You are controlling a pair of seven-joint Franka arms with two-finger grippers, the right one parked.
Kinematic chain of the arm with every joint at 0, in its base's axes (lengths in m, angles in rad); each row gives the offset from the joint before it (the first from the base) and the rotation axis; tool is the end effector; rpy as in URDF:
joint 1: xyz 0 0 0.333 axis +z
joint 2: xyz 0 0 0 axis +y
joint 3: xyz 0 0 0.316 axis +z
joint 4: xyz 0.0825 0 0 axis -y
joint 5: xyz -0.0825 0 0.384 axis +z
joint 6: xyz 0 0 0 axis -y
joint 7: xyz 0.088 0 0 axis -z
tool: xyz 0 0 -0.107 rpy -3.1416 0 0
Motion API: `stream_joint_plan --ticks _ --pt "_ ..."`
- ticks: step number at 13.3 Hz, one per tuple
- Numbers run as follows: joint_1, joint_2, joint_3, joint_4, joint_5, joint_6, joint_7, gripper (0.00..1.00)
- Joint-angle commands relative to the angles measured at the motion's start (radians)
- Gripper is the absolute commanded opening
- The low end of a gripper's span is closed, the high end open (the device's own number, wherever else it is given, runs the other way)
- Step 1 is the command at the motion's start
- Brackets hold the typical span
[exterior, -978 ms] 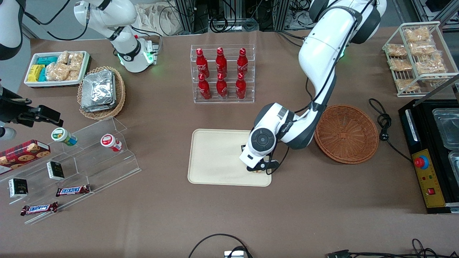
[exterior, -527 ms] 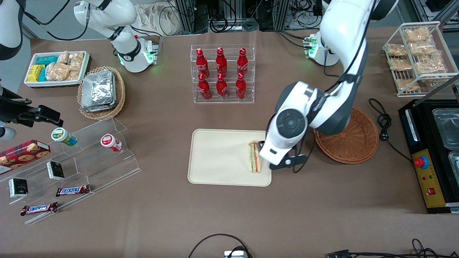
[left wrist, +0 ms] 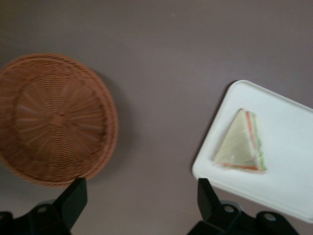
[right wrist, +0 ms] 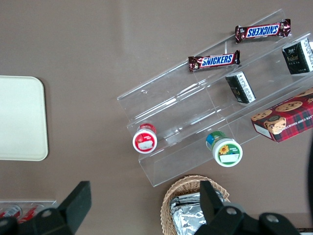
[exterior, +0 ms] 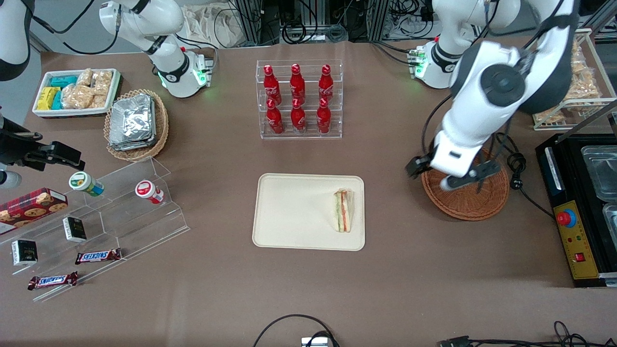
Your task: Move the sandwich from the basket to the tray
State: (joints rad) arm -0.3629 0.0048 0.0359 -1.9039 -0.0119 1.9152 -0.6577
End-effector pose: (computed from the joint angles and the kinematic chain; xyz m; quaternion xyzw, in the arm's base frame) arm 0.5323 -0.1815 0.4927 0.9860 0.1666 0.0003 0.0064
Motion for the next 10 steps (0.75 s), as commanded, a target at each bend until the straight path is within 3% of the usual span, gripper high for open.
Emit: stream_joint_plan --ticks 1,5,7,10 --pt "0.109 -0.098 -0.005 -0.047 -0.008 -0.057 0.125 1.0" --pt "0.243 -0.085 -0.002 0.072 0.006 -0.286 0.335 1.0" --pt "0.251 -0.069 -0.002 0.123 0.009 -0.289 0.346 1.0" --pt "0.246 0.055 -0.004 0.3 0.015 -0.355 0.337 1.0"
